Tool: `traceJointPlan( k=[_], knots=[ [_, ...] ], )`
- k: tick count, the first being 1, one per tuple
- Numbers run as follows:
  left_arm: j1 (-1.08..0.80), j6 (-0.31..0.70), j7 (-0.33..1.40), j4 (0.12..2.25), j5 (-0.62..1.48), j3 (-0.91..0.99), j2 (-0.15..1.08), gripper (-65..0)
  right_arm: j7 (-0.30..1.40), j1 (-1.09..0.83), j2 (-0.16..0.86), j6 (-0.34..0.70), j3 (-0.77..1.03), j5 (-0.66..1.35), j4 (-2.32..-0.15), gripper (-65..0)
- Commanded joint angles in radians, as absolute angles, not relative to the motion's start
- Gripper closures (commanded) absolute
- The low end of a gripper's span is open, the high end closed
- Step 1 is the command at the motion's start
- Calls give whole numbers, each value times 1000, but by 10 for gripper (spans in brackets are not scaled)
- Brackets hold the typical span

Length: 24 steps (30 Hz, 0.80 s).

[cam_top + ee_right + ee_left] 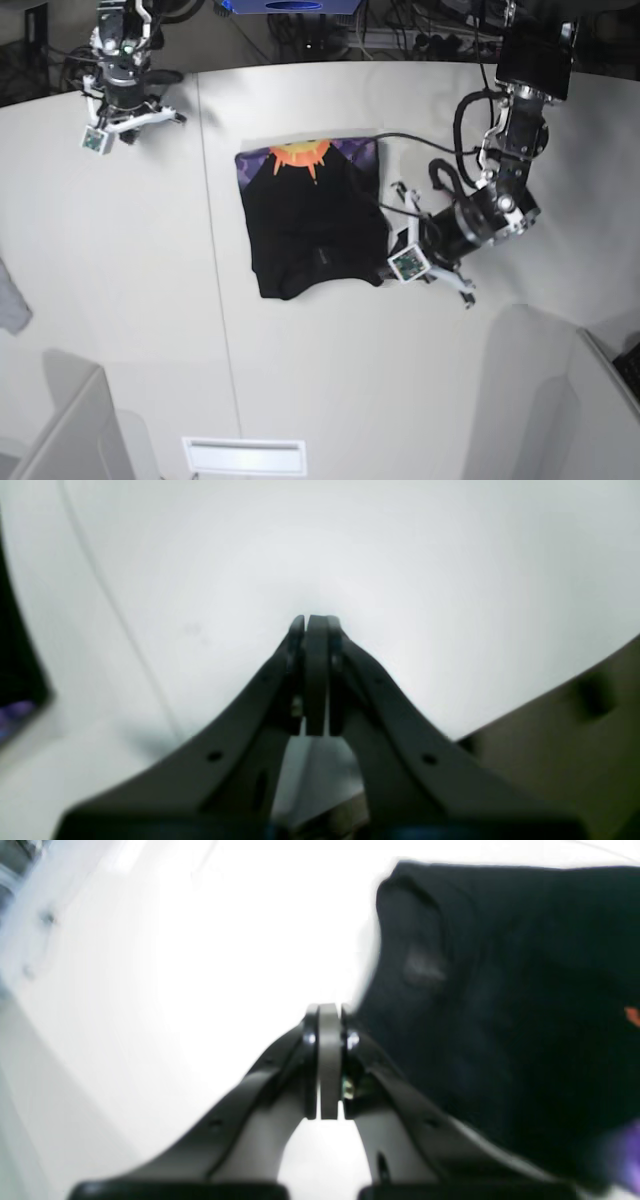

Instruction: Fold the T-shirt properly

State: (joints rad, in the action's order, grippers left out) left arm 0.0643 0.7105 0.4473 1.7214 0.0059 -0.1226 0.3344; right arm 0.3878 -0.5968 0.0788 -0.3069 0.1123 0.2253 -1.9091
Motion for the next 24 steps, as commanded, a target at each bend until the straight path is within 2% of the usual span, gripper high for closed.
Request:
traceJointPlan(
  k=[1, 5, 8, 17, 21, 24],
  knots=[
    [54, 698, 427, 1758, 33, -59, 344, 0, 335, -608, 82, -300, 88, 171, -1925, 0],
    [-82, 698, 375, 1788, 139, 114, 344, 0, 157, -650, 87, -300, 33, 47, -1925, 0],
    [-209, 698, 185, 1776, 151, 213, 348, 0, 39, -677, 114, -300, 30, 47, -1923, 0],
    [-527, 698, -170, 1676, 116, 358, 348, 0, -8, -739, 236, -294, 25, 48, -1917, 0],
    [-670, 698, -367, 1616, 10, 369, 346, 0, -8, -779, 246, -147, 33, 48, -1916, 0],
    [-750, 698, -430, 1575, 10, 371, 344, 0, -8, -812, 243, -77, 33, 48, -1916, 0]
  ],
)
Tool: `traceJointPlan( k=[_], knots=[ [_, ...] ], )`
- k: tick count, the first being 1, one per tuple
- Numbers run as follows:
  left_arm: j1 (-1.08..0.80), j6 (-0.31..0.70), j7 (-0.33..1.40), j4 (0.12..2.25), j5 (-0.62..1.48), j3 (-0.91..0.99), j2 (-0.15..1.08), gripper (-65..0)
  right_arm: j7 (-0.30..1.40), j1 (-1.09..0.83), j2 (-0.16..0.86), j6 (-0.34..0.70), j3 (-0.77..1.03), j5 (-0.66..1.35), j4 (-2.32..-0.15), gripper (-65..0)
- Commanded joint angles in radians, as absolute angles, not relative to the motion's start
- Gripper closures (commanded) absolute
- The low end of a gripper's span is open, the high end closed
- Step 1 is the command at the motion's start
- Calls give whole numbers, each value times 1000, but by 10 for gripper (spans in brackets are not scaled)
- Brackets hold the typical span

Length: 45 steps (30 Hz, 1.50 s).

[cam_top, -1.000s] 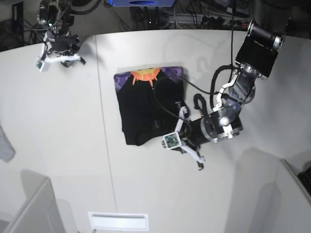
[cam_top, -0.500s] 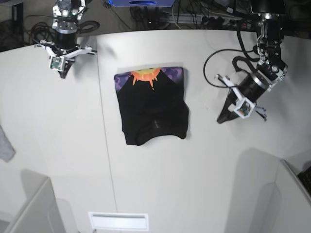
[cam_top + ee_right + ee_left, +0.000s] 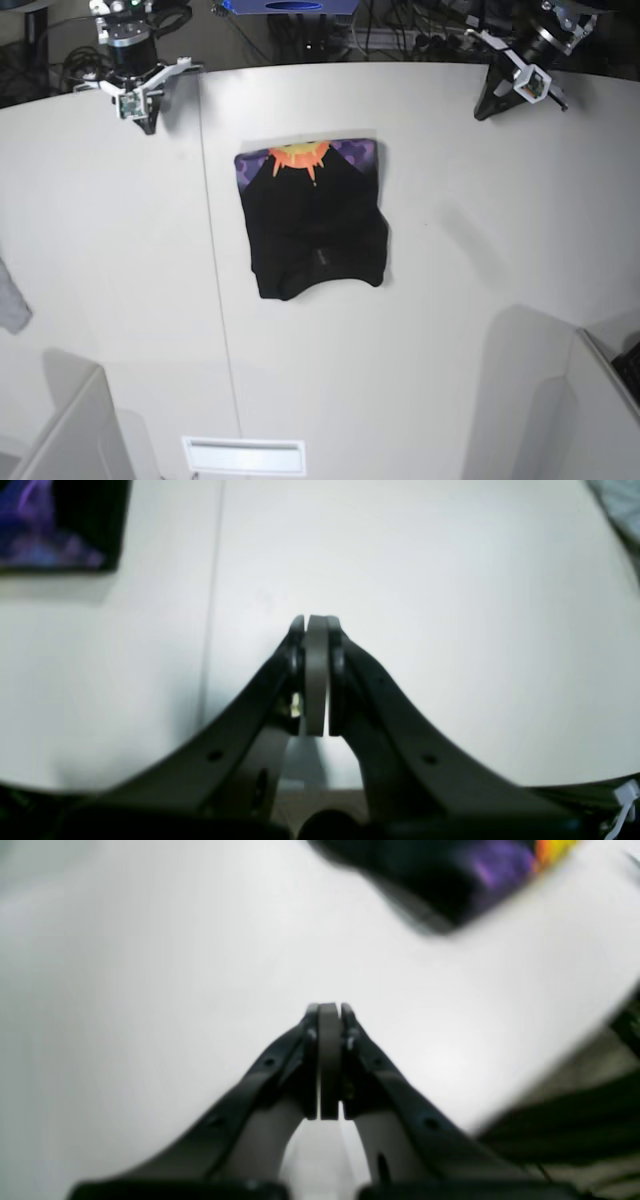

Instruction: Fold the T-shirt properly

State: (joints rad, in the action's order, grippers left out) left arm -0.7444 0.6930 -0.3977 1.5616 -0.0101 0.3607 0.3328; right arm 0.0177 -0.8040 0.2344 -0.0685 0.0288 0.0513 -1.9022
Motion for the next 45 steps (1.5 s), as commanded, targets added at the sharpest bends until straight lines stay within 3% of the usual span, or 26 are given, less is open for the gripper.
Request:
traceJointPlan(
  k=[1, 12, 22, 28, 37, 45],
  knots=[
    [-777, 698, -443, 1566, 8, 371, 344, 0, -8, -828, 243, -70, 30, 48, -1916, 0],
    [-980, 698, -602, 1314, -5, 357, 343, 0, -1, -1043, 251, -62, 25, 48, -1913, 0],
    [-998, 698, -616, 1110, -5, 355, 341, 0, 4, -1087, 245, -62, 24, 48, -1768, 0],
    [-989, 698, -608, 978, -7, 343, 343, 0, 189, -1078, 252, -62, -64, 48, -1696, 0],
    [-823, 698, -607, 702, -5, 179, 343, 0, 486, -880, 246, -62, -234, 48, -1455, 0],
    [-584, 698, -607, 335, -4, 88, 340, 0, 512, -743, 243, -61, -320, 53, -1214, 0]
  ],
)
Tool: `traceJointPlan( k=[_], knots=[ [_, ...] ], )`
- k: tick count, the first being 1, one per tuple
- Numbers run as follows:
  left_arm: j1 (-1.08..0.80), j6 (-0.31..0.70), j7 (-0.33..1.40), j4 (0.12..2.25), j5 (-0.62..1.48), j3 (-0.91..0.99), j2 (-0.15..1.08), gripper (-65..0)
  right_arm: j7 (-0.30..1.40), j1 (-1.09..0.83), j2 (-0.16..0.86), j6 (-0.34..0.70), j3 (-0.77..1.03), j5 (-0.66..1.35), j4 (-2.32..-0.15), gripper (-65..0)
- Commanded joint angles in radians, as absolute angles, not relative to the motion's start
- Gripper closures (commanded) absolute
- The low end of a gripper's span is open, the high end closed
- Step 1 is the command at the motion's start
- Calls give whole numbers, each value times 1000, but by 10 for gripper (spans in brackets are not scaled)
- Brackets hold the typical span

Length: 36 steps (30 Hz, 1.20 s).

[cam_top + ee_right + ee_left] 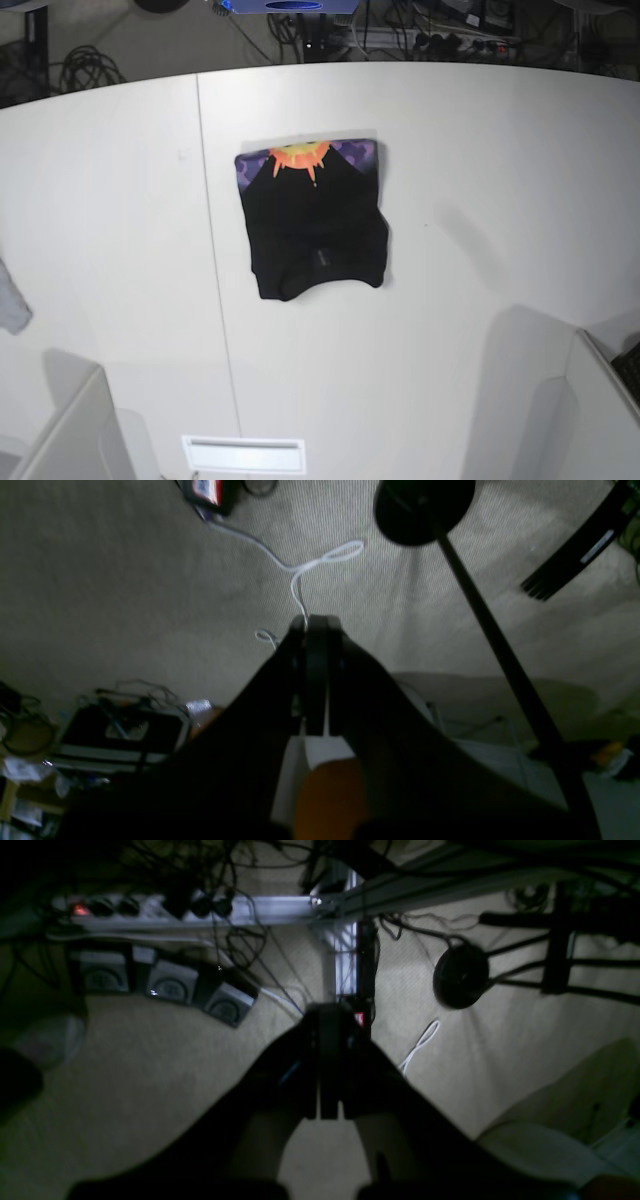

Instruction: Fold the T-shirt properly

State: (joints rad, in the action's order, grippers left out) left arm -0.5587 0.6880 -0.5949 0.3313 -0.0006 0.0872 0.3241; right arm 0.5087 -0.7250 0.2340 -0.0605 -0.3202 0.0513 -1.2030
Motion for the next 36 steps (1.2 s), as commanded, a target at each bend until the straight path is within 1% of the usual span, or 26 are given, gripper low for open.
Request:
traceJointPlan(
  k=[1, 3, 4, 6, 9, 11, 13, 15, 17, 19, 23, 26, 36],
  knots=[
    [-553, 698, -607, 289, -5, 82, 340, 0, 509, -717, 243, -59, -325, 67, -1168, 0],
    [-489, 684, -607, 205, -5, 54, 340, 0, 489, -647, 248, -33, -325, 145, -1040, 0],
    [-458, 653, -607, 166, -5, 38, 334, 0, 466, -610, 251, 1, -325, 186, -966, 0],
    [-400, 588, -607, 94, -5, -8, 309, 0, 401, -515, 251, 114, -325, 257, -776, 0],
    [-334, 532, -607, 28, -4, -51, 265, 0, 282, -374, 243, 278, -325, 285, -493, 0],
    [-297, 487, -564, 8, -4, -65, 229, 0, 157, -309, 240, 338, -320, 286, -354, 0],
    [-260, 433, -466, 19, -4, -62, 199, 0, 10, -268, 228, 334, -320, 286, -265, 0],
    [-231, 383, -394, 44, -1, -59, 174, 0, -88, -242, 223, 312, -320, 286, -219, 0],
    [-205, 326, -346, 61, -4, -65, 154, 0, -147, -217, 223, 282, -320, 286, -202, 0],
    [-177, 289, -337, 62, -4, -65, 140, 0, -176, -197, 222, 248, -321, 286, -200, 0],
    [-124, 283, -337, 61, -4, -65, 137, 0, -211, -165, 203, 179, -320, 286, -199, 0],
    [-113, 283, -337, 67, -5, -67, 137, 0, -237, -154, 194, 148, -320, 286, -197, 0],
    [-105, 283, -338, 68, 2, -59, 140, 0, -263, -160, 137, 143, -318, 286, -196, 0]
  ],
)
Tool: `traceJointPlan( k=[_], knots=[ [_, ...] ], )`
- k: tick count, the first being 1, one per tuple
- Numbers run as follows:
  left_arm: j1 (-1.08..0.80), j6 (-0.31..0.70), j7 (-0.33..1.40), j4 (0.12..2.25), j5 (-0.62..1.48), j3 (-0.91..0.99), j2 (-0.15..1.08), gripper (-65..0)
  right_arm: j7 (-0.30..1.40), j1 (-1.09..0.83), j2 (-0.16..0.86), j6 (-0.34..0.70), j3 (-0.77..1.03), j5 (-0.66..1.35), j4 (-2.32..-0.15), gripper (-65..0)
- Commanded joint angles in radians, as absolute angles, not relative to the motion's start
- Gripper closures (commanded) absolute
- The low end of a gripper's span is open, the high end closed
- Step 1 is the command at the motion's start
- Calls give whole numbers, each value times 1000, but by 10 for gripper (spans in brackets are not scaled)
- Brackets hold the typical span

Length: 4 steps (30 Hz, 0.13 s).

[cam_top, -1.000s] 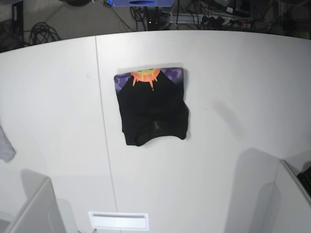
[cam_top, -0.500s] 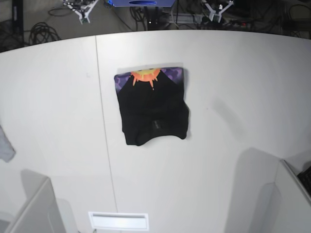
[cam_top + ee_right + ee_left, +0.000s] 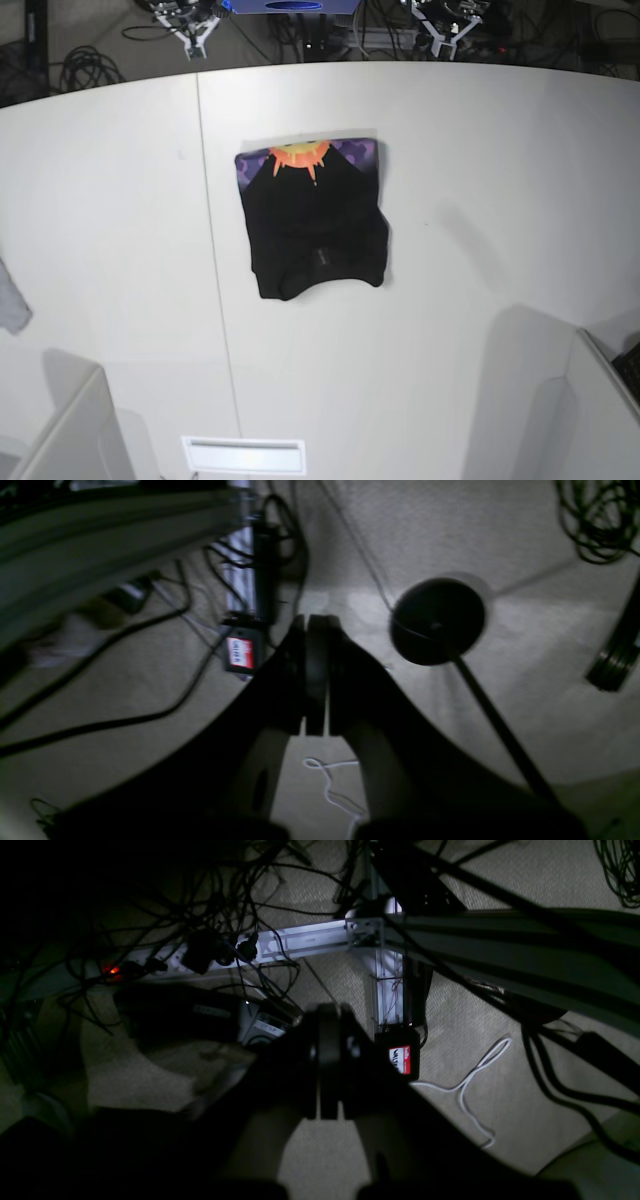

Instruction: Fold the T-shirt properly

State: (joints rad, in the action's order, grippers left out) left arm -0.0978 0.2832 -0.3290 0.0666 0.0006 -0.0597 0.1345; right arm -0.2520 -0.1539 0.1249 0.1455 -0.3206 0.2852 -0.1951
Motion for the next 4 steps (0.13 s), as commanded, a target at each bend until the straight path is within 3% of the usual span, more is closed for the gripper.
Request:
traceJointPlan(
  k=[1, 4],
  knots=[
    [-105, 283, -340, 68, 2, -59, 140, 0, -263, -160, 136, 143, -318, 286, -196, 0],
    [-104, 283, -340, 73, 2, -59, 139, 0, -263, -156, 125, 143, -318, 286, -196, 0]
  ],
)
